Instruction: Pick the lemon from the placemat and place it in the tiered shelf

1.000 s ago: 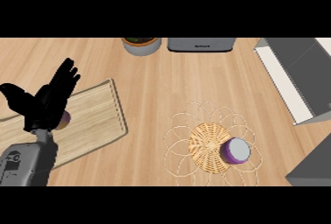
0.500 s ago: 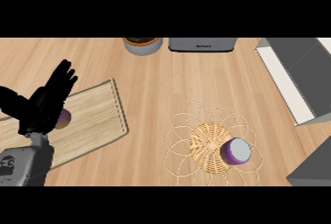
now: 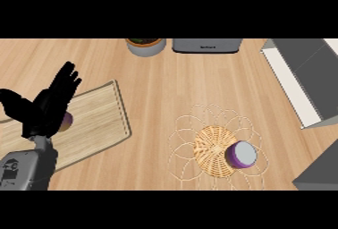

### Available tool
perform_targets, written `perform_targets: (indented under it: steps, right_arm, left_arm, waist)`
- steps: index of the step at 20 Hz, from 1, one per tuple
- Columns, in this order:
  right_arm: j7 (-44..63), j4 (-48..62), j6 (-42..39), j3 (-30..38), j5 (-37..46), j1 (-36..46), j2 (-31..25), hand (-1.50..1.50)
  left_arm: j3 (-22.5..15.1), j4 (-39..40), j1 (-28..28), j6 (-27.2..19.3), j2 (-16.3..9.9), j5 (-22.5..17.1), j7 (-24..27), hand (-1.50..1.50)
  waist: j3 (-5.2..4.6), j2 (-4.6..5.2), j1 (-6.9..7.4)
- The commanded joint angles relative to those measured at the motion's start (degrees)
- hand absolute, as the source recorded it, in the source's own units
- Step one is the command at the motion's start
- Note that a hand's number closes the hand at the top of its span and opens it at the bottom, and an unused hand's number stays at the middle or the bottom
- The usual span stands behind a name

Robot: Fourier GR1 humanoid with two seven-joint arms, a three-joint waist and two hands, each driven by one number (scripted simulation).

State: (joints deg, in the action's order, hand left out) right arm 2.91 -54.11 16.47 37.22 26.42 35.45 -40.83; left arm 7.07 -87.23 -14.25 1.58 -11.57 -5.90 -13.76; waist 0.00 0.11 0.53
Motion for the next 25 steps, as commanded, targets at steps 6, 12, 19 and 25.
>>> perform_targets:
  steps: [6, 12, 19, 25]
  right_arm:
    - [1.51, 2.87, -19.53, 6.92, -13.29, -5.40, -8.19, -1.50]
    - [-1.05, 0.92, -29.41, 15.22, -21.29, -15.16, -13.25, -1.50]
    - [-10.53, 2.72, -43.85, 24.50, -28.11, -26.85, -19.59, -1.50]
    - [-17.53, -4.53, -45.43, 23.19, -26.72, -33.29, -14.47, -1.50]
  left_arm:
    - [1.15, 0.99, -1.24, 0.33, -0.97, -0.27, -1.03, 0.00]
    - [1.26, -2.00, 0.63, -0.18, -0.28, -0.69, -1.71, 0.00]
    - [-0.12, -2.78, 2.01, -1.32, 0.83, 1.34, -1.17, 0.00]
    - [0.78, 4.68, -1.62, 0.15, 0.38, 1.64, 3.28, 0.00]
  waist:
    - [0.02, -0.19, -1.05]
    - [0.02, -0.30, -1.21]
    - [0.02, -0.29, -1.63]
    - [-0.03, -0.13, -1.37]
